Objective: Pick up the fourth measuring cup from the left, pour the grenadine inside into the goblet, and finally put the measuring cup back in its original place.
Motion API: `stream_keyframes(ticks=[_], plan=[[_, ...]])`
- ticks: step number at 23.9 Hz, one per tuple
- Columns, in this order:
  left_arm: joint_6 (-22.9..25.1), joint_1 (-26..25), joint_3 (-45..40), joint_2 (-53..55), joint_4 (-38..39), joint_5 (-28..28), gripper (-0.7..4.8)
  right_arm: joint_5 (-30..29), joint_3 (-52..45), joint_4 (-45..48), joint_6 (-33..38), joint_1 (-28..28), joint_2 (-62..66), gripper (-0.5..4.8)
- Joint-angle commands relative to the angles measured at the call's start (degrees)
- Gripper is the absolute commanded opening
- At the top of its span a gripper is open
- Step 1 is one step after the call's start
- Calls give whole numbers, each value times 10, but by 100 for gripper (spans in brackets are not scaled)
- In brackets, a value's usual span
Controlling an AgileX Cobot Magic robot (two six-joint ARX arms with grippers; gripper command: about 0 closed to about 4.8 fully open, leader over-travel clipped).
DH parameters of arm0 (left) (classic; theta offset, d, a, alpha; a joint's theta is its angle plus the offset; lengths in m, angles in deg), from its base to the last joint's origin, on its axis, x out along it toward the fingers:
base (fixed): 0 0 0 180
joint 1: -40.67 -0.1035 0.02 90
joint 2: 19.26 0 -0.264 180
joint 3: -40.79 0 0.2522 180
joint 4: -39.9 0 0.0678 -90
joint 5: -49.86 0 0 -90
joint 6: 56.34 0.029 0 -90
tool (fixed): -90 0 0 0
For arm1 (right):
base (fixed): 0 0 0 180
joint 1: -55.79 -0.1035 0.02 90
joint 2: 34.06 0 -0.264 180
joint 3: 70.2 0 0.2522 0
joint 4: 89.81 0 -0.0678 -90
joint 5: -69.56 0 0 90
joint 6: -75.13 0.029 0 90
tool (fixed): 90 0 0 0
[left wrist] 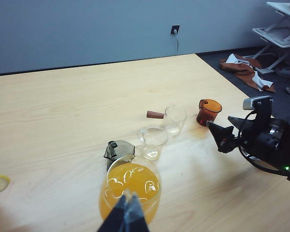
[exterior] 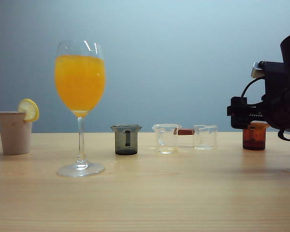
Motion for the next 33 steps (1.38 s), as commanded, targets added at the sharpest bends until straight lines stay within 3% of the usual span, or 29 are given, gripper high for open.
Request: stream_keyframes(ticks=[1,10,33], plan=[[-2,0,4,0,-12,2,-5,3,8,16,1,6,15,463],[-2,0,4,0,-11,2,-5,-37,54,19,3,47,67,463],[-2,0,4,-1,-11,2,-5,-75,144,-16,3,70,147,463]])
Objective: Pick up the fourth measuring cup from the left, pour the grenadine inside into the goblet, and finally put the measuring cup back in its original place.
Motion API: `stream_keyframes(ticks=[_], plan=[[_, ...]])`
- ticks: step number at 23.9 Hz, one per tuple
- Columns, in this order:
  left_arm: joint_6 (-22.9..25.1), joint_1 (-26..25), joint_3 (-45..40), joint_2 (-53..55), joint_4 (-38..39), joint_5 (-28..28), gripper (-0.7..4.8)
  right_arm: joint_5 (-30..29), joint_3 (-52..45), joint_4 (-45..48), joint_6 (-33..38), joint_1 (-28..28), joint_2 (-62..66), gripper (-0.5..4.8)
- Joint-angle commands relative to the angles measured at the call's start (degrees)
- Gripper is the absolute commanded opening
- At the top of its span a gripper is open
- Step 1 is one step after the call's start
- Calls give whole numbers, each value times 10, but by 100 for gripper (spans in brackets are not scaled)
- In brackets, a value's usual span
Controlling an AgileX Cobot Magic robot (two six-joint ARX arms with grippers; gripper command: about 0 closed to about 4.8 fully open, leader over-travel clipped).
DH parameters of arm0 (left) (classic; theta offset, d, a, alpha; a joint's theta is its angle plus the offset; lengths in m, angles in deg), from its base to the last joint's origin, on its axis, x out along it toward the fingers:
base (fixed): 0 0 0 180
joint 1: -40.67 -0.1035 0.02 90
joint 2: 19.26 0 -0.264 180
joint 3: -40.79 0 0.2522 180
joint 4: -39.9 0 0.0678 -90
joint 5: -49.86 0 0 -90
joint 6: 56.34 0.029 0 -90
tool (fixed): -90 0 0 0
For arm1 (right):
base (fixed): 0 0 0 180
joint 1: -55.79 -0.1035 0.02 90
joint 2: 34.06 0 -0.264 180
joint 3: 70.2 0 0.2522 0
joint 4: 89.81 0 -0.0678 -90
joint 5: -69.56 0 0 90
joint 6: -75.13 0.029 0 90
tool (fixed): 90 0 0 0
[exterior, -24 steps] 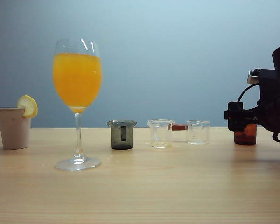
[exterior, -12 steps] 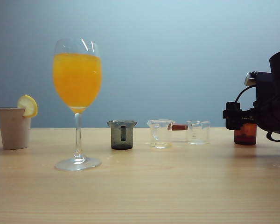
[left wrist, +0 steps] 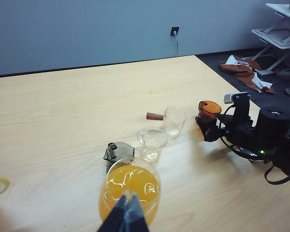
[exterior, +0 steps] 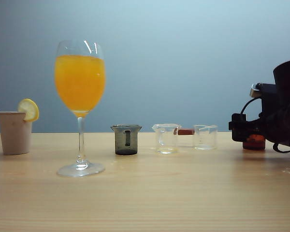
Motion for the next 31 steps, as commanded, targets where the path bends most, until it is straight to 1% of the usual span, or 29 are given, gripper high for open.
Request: stream_keyframes(ticks=[1,11,20,21,24,31], plan=[[-2,0,4,-1,-7,2,-5,-17,20,6,3,7,18,463],[-2,0,4,-1,-7,2,-5,-23,43,5,2,14,32,463],[-2,0,4,-1,-7,2,-5,-88,43,-1,-8,37,32,464],[-2,0,4,-1,-7,2,-5,-107,43,-2,-10,43,32,464],[-2,0,4,-1,-7,2,-5,-136,43,-3,-13,50,32,464],[-2,0,4,-1,-7,2,-5,-146,48,-4,-26,53,33,463]])
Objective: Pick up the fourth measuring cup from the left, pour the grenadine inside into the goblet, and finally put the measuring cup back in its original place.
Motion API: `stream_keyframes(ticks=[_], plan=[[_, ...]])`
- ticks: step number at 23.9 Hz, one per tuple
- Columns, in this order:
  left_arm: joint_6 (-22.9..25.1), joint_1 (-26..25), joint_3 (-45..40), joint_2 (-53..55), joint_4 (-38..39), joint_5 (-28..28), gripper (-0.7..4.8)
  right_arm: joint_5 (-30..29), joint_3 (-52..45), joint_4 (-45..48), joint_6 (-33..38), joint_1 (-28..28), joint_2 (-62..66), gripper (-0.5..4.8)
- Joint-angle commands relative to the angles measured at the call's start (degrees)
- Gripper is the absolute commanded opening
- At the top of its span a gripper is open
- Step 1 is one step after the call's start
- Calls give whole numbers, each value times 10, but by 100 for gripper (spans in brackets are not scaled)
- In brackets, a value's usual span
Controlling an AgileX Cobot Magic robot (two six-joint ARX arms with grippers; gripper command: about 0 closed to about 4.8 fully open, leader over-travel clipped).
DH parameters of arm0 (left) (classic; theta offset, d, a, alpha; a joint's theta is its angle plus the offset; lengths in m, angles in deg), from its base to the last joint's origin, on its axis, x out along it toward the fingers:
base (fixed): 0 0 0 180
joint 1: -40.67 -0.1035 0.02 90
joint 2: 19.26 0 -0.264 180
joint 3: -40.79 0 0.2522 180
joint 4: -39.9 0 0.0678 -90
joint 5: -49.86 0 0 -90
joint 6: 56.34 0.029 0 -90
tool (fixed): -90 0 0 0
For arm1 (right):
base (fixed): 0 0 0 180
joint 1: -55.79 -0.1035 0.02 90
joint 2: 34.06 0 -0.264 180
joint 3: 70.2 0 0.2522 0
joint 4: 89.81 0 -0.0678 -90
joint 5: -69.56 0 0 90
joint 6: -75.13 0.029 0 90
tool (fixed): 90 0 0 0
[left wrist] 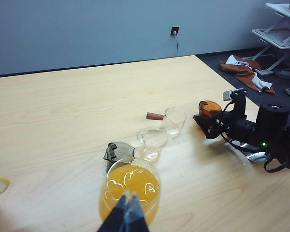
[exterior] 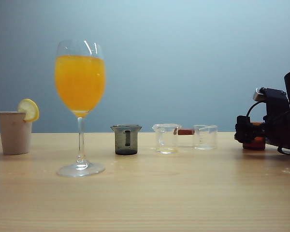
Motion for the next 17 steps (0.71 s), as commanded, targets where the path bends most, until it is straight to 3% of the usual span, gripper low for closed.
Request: stream_keyframes(ticks=[1,12,14,15,17], plan=[[-2,0,4,-1,-7,2,-5,-13,9,3,-10,1,0,463],[-10,0,4,-1,-7,2,-5,-12,37,-12,-10,2,19,452],[-10,0,4,0,-7,2,-5,-12,37,-12,-10,2,19,398],[-10,0,4,0,-7,2,-5,-13,37,-12,-10,2,19,323],[-10,0,4,0,-7,2,-5,-13,37,-12,-10,2,19,258]])
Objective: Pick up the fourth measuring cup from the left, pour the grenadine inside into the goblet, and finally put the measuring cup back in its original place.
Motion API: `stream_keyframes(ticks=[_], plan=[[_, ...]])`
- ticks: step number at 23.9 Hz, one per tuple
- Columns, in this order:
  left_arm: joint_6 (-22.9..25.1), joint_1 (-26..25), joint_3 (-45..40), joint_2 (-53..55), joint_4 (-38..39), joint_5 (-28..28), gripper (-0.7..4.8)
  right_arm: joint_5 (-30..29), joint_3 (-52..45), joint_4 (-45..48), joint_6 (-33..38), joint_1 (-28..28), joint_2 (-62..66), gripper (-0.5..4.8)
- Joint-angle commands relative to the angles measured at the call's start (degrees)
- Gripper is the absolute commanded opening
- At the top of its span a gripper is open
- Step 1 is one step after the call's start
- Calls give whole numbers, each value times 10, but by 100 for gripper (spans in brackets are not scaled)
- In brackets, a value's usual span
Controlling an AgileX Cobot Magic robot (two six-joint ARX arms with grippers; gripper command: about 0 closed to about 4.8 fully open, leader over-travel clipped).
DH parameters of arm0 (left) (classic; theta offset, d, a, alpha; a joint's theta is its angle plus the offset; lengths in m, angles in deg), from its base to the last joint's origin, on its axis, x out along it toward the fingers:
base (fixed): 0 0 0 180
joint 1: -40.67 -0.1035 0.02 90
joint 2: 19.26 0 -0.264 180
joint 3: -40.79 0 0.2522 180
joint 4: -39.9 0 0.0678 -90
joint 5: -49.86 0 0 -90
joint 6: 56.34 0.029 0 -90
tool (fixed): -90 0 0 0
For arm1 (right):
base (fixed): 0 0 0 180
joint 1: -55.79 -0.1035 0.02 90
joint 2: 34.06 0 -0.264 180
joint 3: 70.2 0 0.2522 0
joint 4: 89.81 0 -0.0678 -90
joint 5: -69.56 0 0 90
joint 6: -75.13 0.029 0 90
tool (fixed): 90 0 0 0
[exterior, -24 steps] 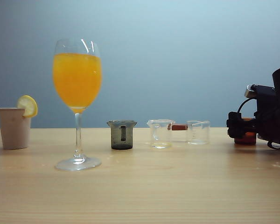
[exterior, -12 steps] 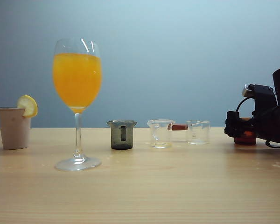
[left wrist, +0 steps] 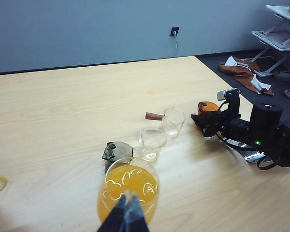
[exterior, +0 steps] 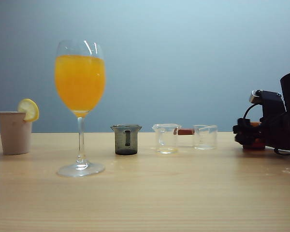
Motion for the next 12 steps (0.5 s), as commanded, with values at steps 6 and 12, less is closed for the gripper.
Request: stream_keyframes(ticks=[6,12], plan=[[-2,0,4,0,-7,2,-5,0,2,6,-1,0,-2,174],[-2,0,4,0,-7,2,-5,-1,2,6,-1,0,-5,146]])
